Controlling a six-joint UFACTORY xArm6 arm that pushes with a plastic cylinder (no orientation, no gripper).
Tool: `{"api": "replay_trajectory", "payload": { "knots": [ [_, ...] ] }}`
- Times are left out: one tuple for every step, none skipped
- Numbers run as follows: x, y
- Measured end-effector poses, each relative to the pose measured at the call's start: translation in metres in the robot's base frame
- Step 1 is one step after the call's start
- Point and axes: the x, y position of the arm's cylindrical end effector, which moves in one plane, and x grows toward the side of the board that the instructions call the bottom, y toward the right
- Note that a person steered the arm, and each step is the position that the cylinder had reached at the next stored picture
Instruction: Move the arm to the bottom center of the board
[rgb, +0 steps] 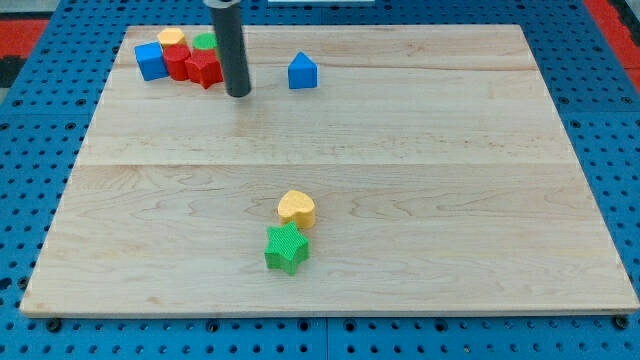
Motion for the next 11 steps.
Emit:
{"api": "replay_trajectory", "payload": {
  "knots": [
    [0.000,0.000],
    [0.014,0.033],
    [0.026,0.083],
    [0.027,0.123],
    [0.029,0.132],
    [0.030,0.140],
    [0.030,0.154],
    [0.030,0.173],
    [0.030,0.185],
    [0.034,0.189],
    [0.099,0.193]
  ]
}}
